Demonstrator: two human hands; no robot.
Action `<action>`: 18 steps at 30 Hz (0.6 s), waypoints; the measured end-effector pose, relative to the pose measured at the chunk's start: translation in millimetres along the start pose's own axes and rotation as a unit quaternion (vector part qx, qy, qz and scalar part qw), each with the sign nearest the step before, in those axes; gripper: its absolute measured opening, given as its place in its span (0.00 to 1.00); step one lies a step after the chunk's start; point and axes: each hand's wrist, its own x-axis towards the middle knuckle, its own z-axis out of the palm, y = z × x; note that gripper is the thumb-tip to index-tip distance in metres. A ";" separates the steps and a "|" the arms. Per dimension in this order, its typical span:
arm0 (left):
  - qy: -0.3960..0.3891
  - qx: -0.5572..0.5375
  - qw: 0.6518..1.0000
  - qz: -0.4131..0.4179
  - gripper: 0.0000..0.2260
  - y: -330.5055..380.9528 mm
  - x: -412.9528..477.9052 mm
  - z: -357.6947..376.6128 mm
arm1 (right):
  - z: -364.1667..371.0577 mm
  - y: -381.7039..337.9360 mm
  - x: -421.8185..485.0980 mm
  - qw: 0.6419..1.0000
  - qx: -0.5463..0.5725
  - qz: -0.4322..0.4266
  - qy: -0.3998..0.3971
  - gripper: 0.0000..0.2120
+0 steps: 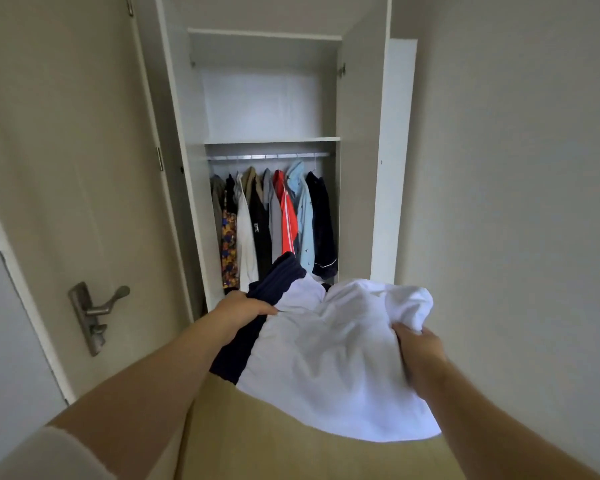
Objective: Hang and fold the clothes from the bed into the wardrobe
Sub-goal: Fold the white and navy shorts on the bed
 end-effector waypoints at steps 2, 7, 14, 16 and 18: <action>0.014 0.002 1.000 0.010 0.23 13.1 29.3 -0.5 | 14.0 -12.6 34.0 1.000 -0.011 -0.009 -0.014 0.10; 0.037 -0.016 0.999 0.008 0.27 48.9 100.5 1.1 | 40.9 -47.4 118.1 0.999 -0.012 -0.034 -0.023 0.12; 0.071 -0.030 0.997 0.011 0.29 68.1 192.1 -5.5 | 105.1 -75.2 212.6 0.996 -0.025 -0.076 -0.046 0.15; 0.079 -0.014 0.997 0.014 0.30 72.5 217.8 -12.0 | 130.4 -80.0 231.3 0.994 -0.029 -0.079 -0.063 0.14; 0.077 -0.011 0.997 0.020 0.30 78.6 247.9 -22.9 | 153.8 -86.8 251.3 0.994 -0.029 -0.084 -0.071 0.12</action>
